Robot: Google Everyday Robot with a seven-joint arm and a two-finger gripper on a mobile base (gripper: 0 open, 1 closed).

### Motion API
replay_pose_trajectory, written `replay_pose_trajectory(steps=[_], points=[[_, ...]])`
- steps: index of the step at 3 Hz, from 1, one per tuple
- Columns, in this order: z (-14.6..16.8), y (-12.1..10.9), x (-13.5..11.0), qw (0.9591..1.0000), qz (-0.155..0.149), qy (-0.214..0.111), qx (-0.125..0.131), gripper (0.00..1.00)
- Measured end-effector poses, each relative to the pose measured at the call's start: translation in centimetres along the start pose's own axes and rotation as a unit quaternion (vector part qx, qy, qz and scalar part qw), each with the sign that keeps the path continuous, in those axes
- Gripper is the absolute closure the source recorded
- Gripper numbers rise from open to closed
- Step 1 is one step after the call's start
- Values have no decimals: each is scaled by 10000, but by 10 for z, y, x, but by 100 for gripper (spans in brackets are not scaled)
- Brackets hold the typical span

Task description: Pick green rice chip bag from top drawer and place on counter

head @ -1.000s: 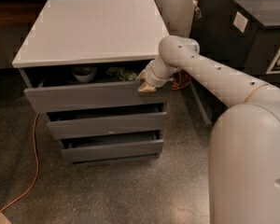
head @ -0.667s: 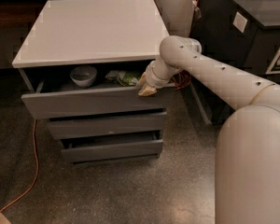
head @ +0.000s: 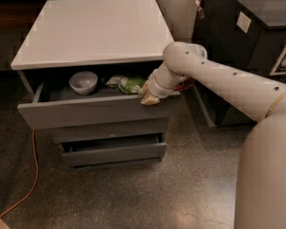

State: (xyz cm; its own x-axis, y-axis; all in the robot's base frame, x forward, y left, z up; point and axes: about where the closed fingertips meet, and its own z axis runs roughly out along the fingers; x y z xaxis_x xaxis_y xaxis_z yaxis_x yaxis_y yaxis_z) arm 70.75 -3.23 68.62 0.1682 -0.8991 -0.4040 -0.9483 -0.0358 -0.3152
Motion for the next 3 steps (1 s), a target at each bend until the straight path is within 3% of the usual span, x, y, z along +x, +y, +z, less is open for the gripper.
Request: replay_pose_trajectory(steps=[3], points=[[0, 0, 0, 10000, 0, 0, 0, 100]])
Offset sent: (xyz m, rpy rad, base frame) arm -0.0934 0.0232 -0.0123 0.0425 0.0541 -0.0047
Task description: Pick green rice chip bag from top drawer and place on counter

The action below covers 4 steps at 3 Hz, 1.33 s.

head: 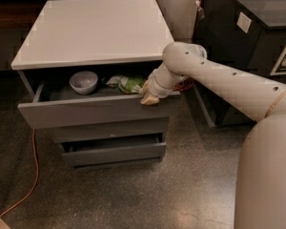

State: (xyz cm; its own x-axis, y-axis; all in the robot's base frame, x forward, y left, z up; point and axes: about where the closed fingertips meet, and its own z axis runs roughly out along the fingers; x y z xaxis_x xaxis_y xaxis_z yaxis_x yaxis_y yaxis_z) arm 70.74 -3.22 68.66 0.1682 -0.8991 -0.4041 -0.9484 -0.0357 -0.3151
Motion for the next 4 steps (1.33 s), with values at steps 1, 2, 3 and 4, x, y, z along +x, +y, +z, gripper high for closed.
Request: replay_pose_trajectory(steps=[1, 2, 3, 4], points=[[-2, -1, 0, 10000, 0, 0, 0, 84], [-2, 0, 0, 10000, 0, 0, 0, 53], [-2, 0, 0, 10000, 0, 0, 0, 29], [-2, 0, 0, 10000, 0, 0, 0, 29]])
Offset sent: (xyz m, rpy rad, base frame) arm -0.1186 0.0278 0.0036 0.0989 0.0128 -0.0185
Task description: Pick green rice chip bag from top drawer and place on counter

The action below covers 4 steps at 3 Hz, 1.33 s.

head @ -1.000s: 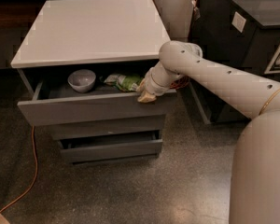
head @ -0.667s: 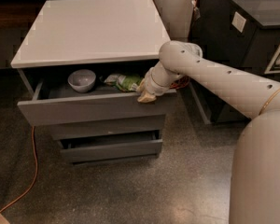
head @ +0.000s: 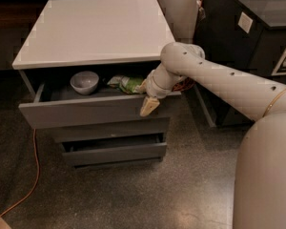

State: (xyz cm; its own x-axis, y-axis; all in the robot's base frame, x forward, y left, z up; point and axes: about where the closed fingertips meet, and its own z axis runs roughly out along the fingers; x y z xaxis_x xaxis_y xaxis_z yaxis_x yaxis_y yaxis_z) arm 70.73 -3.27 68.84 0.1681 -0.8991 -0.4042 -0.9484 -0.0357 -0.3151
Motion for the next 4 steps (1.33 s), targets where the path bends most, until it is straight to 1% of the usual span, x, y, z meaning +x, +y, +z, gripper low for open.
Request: replay_pose_trajectory(steps=[1, 2, 3, 4], points=[[-11, 25, -14, 9999, 15, -116, 101, 60], [-29, 50, -33, 9993, -12, -237, 275, 84], [-43, 54, -42, 9987, -76, -250, 433, 100], [-54, 50, -44, 9980, -114, -217, 576, 100]])
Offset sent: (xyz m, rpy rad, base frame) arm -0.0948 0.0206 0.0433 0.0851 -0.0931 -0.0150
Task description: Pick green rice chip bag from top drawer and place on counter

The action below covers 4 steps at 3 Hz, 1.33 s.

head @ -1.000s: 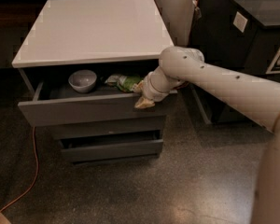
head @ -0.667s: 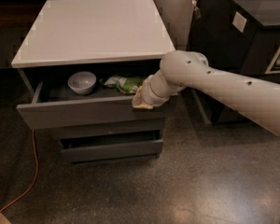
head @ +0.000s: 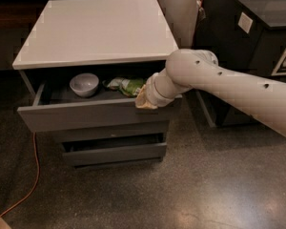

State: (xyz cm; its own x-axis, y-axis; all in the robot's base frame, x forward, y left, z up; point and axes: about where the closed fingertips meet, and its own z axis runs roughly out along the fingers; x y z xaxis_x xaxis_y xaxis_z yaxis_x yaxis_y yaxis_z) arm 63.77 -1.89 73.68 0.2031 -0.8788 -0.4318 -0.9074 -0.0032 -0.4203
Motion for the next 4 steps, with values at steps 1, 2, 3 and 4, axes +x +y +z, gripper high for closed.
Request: replay_pose_trajectory(steps=[1, 2, 3, 4], points=[[-6, -16, 5, 9999, -17, 34, 141, 100], [-2, -40, 19, 9997, -45, 24, 250, 100], [9, -59, 31, 9995, -50, -33, 296, 100], [25, -74, 39, 9995, -63, -105, 298, 100]])
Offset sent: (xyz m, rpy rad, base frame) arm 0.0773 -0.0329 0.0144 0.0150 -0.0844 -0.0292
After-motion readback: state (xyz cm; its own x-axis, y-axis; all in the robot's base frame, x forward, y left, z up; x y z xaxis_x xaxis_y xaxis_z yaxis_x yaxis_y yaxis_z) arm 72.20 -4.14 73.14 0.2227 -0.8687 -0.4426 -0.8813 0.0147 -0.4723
